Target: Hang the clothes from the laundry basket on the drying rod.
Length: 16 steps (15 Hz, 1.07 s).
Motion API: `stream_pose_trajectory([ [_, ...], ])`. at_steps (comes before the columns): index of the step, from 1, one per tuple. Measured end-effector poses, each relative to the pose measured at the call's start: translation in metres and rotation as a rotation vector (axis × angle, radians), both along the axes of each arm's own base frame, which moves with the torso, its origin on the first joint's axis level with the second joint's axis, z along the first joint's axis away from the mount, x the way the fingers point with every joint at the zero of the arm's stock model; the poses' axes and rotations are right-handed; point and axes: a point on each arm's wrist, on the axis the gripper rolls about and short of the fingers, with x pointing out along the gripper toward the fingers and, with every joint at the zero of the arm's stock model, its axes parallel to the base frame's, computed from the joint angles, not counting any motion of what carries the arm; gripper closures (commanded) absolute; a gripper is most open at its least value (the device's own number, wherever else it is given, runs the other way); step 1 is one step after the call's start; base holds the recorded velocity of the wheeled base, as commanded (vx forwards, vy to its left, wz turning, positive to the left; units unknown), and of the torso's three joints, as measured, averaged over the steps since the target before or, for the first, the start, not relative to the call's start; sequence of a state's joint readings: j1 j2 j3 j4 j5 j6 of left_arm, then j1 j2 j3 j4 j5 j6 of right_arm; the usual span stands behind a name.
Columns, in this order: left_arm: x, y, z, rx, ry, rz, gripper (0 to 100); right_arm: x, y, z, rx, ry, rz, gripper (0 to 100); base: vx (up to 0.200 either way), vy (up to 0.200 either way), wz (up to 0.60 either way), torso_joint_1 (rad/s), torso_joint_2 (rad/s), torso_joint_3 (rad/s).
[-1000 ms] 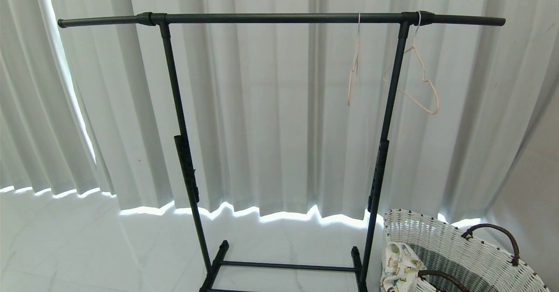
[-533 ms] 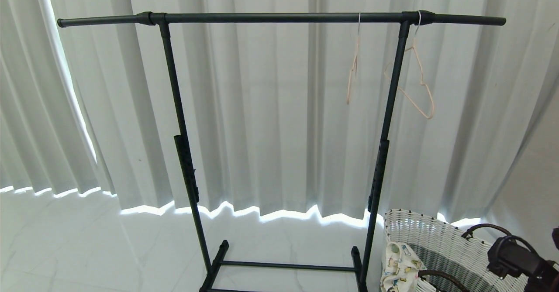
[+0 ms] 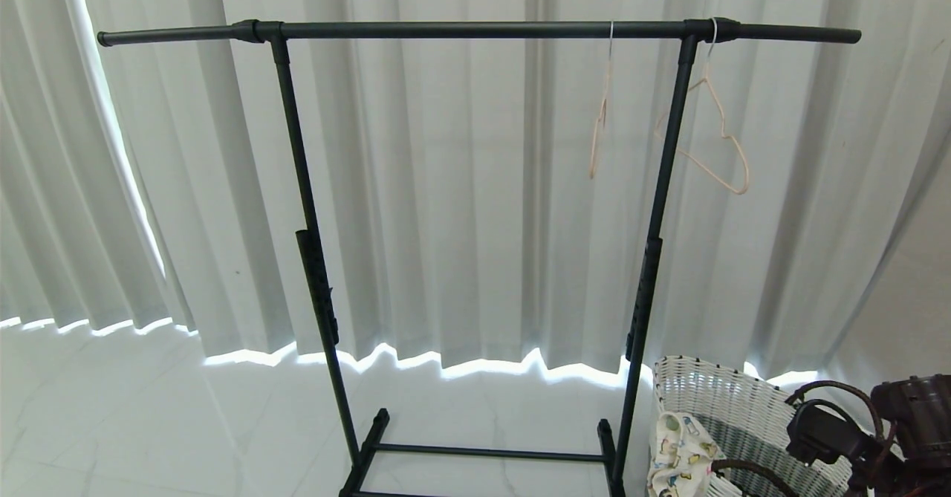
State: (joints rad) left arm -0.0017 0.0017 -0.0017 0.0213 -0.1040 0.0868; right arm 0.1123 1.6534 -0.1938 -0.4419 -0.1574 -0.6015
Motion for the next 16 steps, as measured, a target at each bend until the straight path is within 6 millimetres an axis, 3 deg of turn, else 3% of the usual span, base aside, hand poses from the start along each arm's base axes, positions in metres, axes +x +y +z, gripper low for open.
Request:
stream_pose_trajectory([
  [2,0.0,0.0,0.0,0.0,0.0,0.0,0,0.005,0.0,-0.005,-0.013,0.011,-0.008,0,0.0,0.0,0.0,0.0,0.0,0.0],
  [3,0.0,0.0,0.0,0.0,0.0,0.0,0,0.006,0.0,-0.007,-0.014,0.015,-0.009,100,0.0,0.0,0.0,0.0,0.0,0.0],
  [12,0.0,0.0,0.0,0.0,0.0,0.0,0,0.004,-0.001,0.001,-0.005,-0.029,-0.011,100,0.0,0.0,0.0,0.0,0.0,0.0],
  [16,0.0,0.0,0.0,0.006,0.0,-0.001,0,0.009,0.0,0.028,0.0,-0.062,-0.01,100,-0.2,0.0,0.0,0.004,0.0,0.0],
])
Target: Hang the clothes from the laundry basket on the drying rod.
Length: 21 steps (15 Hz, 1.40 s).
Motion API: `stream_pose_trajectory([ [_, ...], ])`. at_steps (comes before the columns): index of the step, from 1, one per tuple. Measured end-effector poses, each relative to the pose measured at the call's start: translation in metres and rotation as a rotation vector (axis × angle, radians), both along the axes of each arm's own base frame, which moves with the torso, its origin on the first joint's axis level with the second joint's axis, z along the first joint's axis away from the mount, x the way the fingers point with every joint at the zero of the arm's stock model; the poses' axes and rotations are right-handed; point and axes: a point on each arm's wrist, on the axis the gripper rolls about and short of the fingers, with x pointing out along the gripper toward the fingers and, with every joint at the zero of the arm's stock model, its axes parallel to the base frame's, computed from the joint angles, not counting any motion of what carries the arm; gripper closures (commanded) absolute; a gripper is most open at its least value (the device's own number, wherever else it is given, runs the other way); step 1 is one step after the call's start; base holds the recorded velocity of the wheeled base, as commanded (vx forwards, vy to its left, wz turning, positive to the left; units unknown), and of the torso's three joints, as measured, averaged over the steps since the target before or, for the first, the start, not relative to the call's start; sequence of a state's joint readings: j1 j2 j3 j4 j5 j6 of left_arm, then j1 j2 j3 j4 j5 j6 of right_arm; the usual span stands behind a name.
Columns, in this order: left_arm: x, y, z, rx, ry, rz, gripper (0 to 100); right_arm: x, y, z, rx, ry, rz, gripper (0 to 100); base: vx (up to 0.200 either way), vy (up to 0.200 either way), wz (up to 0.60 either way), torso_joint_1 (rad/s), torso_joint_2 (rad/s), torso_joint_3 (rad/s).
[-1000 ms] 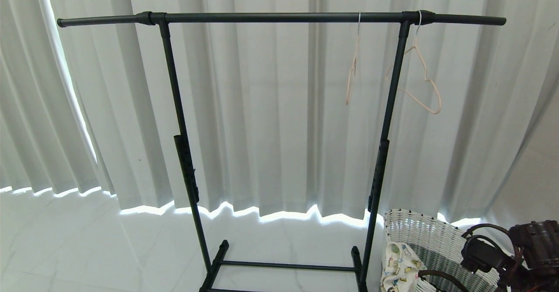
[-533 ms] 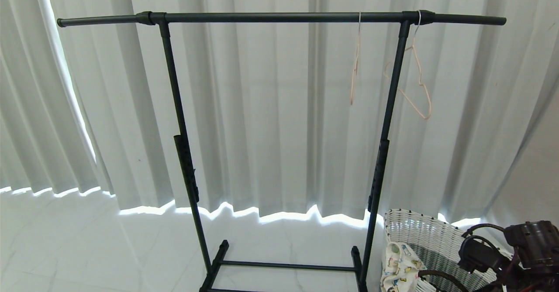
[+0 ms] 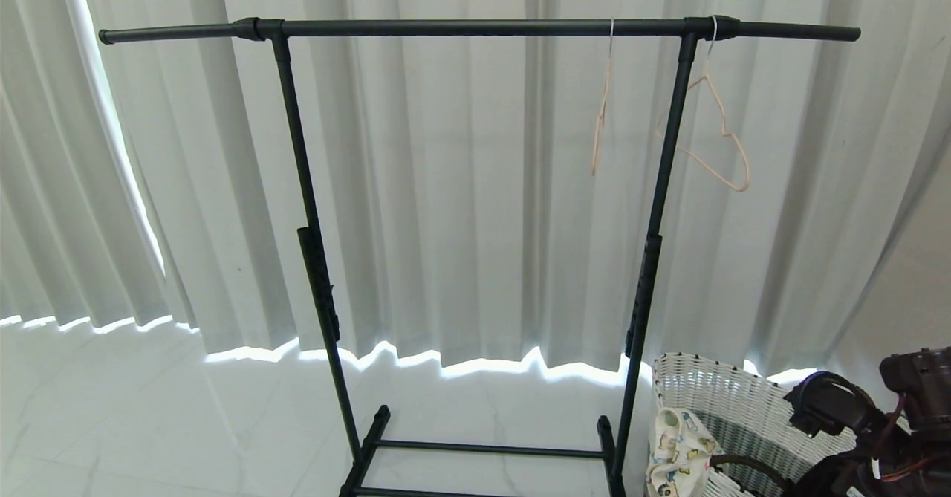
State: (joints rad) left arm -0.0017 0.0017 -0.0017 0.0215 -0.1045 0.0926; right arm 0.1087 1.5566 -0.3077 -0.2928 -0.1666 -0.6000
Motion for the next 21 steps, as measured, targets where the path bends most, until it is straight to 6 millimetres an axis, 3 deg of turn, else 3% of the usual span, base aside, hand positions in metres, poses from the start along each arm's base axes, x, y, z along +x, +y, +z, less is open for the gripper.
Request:
stream_pose_trajectory([
  [4,0.0,0.0,0.0,-0.001,0.0,0.0,0,-0.006,0.0,0.05,0.014,-0.029,-0.003,100,-0.2,0.0,0.0,0.0,0.01,0.002],
  [8,0.0,0.0,0.0,0.0,0.0,0.0,0,-0.021,0.003,0.086,0.036,-0.183,0.026,100,0.0,0.0,0.0,0.0,0.0,0.0],
  [10,0.0,0.0,0.0,0.0,0.0,0.0,0,-0.027,0.007,0.095,0.045,-0.229,0.054,100,0.0,0.0,0.0,0.0,0.0,0.0],
  [16,0.0,0.0,0.0,-0.003,0.0,0.0,0,-0.034,0.021,0.121,0.065,-0.269,0.152,100,0.0,0.2,0.0,0.003,0.0,0.005],
  [21,0.0,0.0,0.0,-0.005,0.0,0.0,0,-0.038,0.032,0.123,0.077,-0.259,0.231,100,0.0,0.16,0.0,0.004,0.0,0.001],
])
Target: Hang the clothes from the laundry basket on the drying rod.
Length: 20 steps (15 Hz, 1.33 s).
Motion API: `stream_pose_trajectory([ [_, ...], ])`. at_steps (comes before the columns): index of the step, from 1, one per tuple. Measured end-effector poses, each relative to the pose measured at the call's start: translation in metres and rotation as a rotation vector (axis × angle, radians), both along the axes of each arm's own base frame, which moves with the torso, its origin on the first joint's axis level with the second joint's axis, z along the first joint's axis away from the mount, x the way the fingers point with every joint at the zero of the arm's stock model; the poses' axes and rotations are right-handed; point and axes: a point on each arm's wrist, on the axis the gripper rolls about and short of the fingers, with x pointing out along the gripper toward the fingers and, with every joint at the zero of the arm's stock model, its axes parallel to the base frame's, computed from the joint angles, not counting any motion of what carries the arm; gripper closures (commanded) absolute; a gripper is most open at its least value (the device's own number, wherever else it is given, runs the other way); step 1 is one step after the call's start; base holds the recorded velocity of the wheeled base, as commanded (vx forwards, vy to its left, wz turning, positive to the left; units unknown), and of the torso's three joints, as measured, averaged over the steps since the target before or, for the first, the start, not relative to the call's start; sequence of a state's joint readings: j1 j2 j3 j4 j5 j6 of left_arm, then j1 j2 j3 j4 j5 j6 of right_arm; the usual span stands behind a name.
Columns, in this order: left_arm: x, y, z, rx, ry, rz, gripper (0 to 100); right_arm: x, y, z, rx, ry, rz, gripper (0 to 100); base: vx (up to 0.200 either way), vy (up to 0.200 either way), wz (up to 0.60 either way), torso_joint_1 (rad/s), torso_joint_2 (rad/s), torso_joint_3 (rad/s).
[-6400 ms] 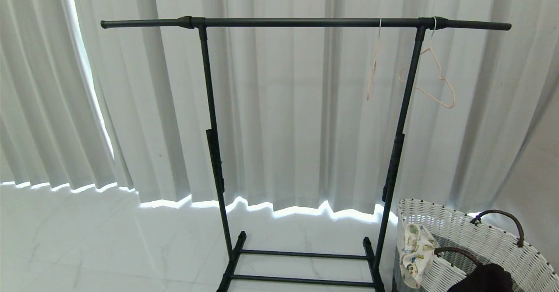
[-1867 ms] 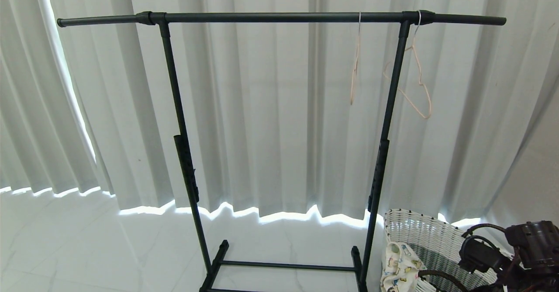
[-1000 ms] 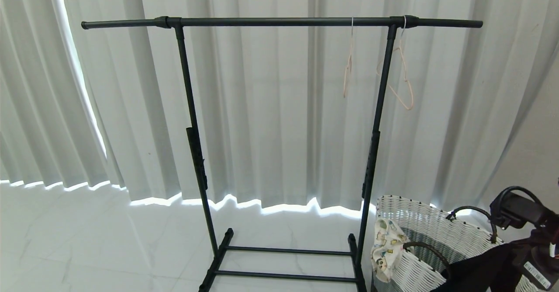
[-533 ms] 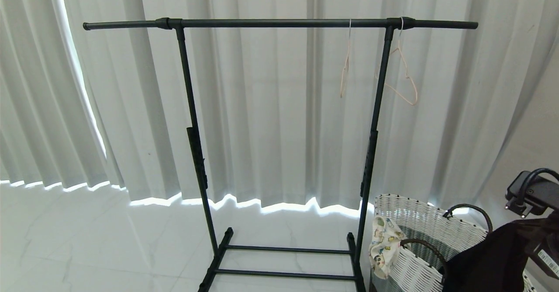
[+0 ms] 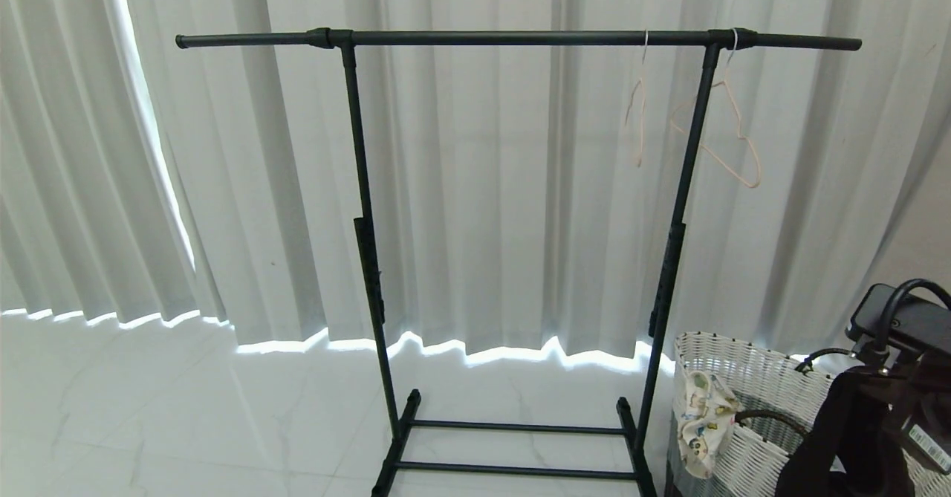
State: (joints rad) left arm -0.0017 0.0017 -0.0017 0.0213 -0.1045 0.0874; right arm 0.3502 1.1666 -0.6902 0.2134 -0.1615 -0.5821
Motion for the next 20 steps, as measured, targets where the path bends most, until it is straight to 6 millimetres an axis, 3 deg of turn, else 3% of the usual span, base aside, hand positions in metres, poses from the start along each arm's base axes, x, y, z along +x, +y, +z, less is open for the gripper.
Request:
stream_pose_trajectory([
  [18,0.0,0.0,0.001,0.019,-0.013,-0.004,0,-0.02,0.088,0.013,0.266,0.12,0.264,100,0.0,0.0,0.0,0.0,0.0,0.0],
  [20,-0.004,0.0,0.024,-0.026,-0.058,-0.027,0,-0.021,0.095,0.016,0.28,0.116,0.292,100,0.0,0.0,0.0,0.0,0.0,0.0],
])
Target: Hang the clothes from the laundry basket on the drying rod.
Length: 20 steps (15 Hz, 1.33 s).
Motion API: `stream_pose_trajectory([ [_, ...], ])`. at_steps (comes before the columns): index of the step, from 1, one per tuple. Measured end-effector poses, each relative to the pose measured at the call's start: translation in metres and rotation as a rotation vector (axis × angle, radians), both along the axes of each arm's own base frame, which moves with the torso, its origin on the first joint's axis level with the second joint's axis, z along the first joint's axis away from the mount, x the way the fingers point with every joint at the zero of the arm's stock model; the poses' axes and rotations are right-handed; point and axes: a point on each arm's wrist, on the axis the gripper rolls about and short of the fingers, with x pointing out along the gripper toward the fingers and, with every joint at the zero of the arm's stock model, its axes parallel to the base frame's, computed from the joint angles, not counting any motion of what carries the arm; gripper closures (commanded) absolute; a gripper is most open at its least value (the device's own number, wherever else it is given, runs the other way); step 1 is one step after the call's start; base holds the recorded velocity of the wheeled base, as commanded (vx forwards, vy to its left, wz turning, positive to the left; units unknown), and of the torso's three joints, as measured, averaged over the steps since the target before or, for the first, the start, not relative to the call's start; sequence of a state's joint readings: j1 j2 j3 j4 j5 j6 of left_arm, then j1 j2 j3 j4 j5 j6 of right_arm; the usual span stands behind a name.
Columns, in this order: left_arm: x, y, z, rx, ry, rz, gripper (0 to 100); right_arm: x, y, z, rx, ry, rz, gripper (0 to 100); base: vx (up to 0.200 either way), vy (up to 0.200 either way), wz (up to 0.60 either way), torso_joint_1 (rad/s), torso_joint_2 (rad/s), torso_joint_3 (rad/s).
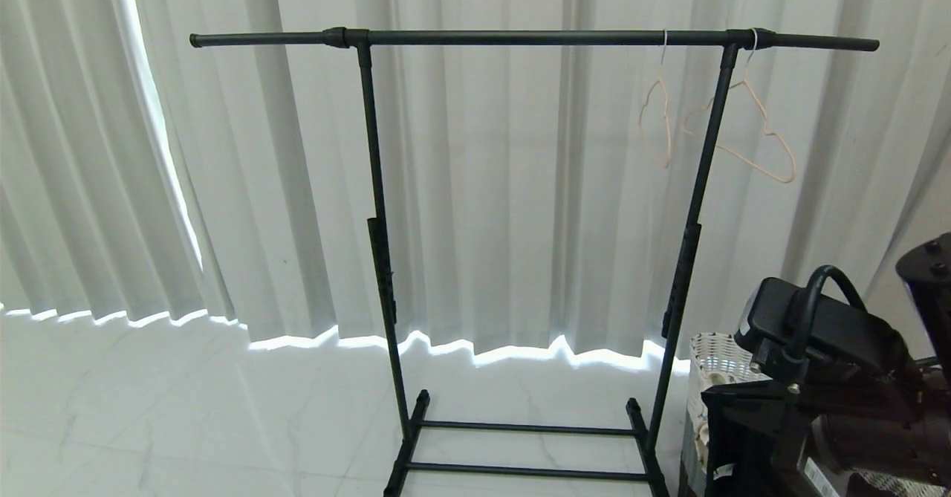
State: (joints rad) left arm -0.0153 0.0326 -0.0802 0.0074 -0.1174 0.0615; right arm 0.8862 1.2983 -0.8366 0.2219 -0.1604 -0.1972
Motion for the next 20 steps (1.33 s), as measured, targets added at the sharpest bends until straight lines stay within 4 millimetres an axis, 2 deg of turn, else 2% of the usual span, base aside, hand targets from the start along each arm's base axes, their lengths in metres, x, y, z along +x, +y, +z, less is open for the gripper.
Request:
stream_pose_trajectory([
  [3,0.007,0.0,0.061,-0.027,-0.014,-0.075,0,0.005,0.01,0.006,0.064,-0.018,-0.005,100,0.0,0.0,0.0,0.0,0.0,0.0],
  [4,0.016,0.0,0.077,0.004,0.009,-0.118,0,0.006,0.013,0.006,0.072,-0.013,-0.008,100,0.0,0.0,0.0,0.0,0.0,0.0],
  [6,0.044,-0.005,0.097,0.158,0.082,-0.218,0,0.008,0.021,0.013,0.114,-0.003,-0.017,100,0.0,0.0,0.0,0.0,0.0,0.0],
  [9,0.089,-0.024,0.11,0.279,0.196,-0.482,0,0.006,0.035,0.023,0.184,0.019,-0.012,100,0.0,0.0,0.0,0.0,0.0,0.0],
  [11,0.113,-0.05,0.119,0.241,0.279,-0.661,0,0.007,0.041,0.03,0.217,0.021,-0.008,100,0.0,0.0,0.0,0.0,0.0,0.0],
  [13,0.131,-0.085,0.128,0.15,0.393,-0.79,0,0.007,0.047,0.04,0.252,0.008,0.001,100,0.0,0.0,0.0,0.0,0.0,0.0],
  [16,0.15,-0.133,0.125,0.129,0.523,-0.837,0,0.008,0.052,0.045,0.263,0.003,0.012,100,0.0,0.0,0.0,0.0,0.0,0.0],
  [20,0.179,-0.176,0.11,0.137,0.546,-0.854,0,0.006,0.055,0.05,0.284,0.002,0.026,100,0.0,0.0,0.0,0.0,0.0,0.0],
])
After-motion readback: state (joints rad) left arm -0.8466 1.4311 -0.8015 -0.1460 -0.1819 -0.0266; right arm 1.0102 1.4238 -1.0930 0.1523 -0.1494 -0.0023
